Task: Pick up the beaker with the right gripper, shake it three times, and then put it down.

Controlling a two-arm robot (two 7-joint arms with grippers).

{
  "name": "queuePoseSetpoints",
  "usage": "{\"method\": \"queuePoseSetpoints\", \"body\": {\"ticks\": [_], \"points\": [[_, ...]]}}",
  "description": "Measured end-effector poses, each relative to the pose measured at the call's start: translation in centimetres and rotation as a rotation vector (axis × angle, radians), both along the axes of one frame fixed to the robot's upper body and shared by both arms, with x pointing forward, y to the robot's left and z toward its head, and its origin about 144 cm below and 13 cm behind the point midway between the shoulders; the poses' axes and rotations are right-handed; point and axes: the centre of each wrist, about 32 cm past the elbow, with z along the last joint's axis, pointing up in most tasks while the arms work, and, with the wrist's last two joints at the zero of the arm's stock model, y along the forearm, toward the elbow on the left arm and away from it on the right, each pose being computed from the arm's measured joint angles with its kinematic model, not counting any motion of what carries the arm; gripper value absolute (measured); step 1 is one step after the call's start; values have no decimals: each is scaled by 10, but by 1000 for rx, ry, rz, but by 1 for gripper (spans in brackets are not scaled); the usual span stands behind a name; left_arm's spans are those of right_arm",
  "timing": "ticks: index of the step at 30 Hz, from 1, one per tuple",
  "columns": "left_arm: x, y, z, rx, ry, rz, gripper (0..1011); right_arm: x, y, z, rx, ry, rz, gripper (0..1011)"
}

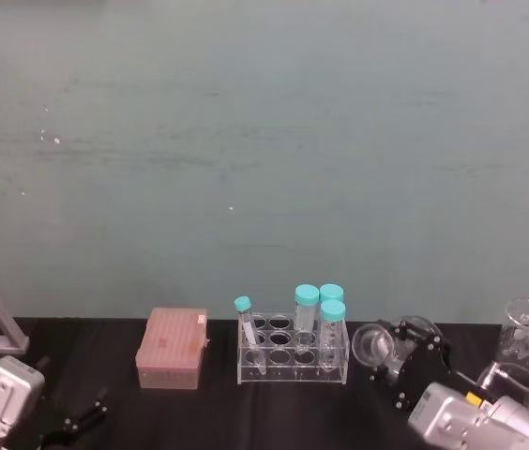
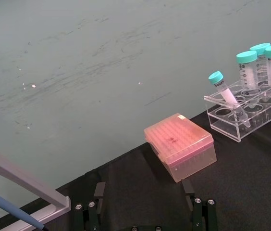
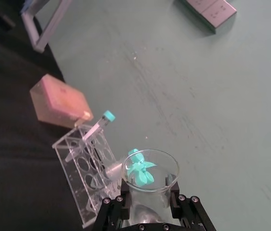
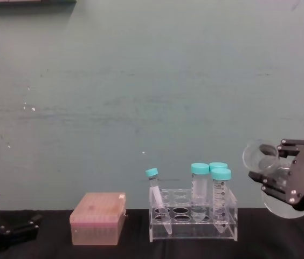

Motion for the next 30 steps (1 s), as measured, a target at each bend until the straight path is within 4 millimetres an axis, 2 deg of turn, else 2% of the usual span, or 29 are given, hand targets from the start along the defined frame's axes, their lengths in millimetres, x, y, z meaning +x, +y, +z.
{"method": "queuePoseSetpoints", "body": {"ticks": [4,9,19,30], "points": [[0,0,0,0,0,0,1000,-1,2,4,100,76,-9,453],[0,0,0,0,0,0,1000,-2,5,13,317,266,-30,453],[0,0,0,0,0,0,1000,-2,6,19,631,552,-80,453],[0,0,0,0,0,0,1000,-3,5,16,677,614,-104,453]]}}
